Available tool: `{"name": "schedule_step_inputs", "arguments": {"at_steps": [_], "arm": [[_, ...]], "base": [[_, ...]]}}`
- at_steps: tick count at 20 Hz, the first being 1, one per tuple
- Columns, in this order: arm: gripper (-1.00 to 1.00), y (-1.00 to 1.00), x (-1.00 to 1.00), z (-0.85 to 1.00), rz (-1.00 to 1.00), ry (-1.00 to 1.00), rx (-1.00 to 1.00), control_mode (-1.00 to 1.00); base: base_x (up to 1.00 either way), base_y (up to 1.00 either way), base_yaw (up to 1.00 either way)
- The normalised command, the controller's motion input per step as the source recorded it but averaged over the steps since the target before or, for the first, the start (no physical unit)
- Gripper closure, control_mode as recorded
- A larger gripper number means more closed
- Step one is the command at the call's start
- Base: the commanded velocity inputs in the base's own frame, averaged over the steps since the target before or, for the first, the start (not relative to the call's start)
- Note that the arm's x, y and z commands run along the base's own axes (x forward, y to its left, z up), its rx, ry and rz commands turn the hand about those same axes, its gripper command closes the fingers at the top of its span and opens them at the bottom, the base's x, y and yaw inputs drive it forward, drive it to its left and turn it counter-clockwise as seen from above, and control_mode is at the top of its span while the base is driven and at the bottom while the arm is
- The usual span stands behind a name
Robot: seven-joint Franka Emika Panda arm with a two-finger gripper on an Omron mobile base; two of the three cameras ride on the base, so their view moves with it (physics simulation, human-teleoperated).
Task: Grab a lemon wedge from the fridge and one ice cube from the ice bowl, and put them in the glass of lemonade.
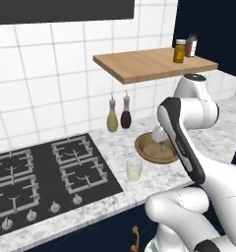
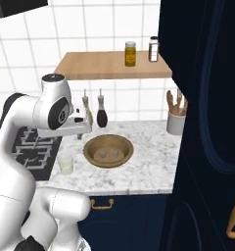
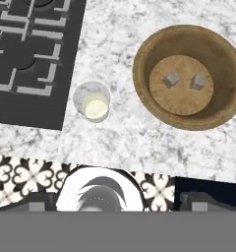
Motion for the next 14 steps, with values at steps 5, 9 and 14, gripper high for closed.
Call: {"name": "schedule_step_inputs", "arguments": {"at_steps": [5, 9, 14], "arm": [[-1.0, -0.15, 0.16, -0.26, 0.0, -0.06, -0.01, -1.0], [-1.0, -0.41, 0.48, -0.61, 0.0, -0.05, -0.02, -1.0], [-1.0, -0.34, 0.43, -0.44, -0.03, 0.01, -0.01, -1.0]], "base": [[0.27, -0.19, 0.02], [0.0, 0.0, 0.0], [0.0, 0.0, 0.0]]}}
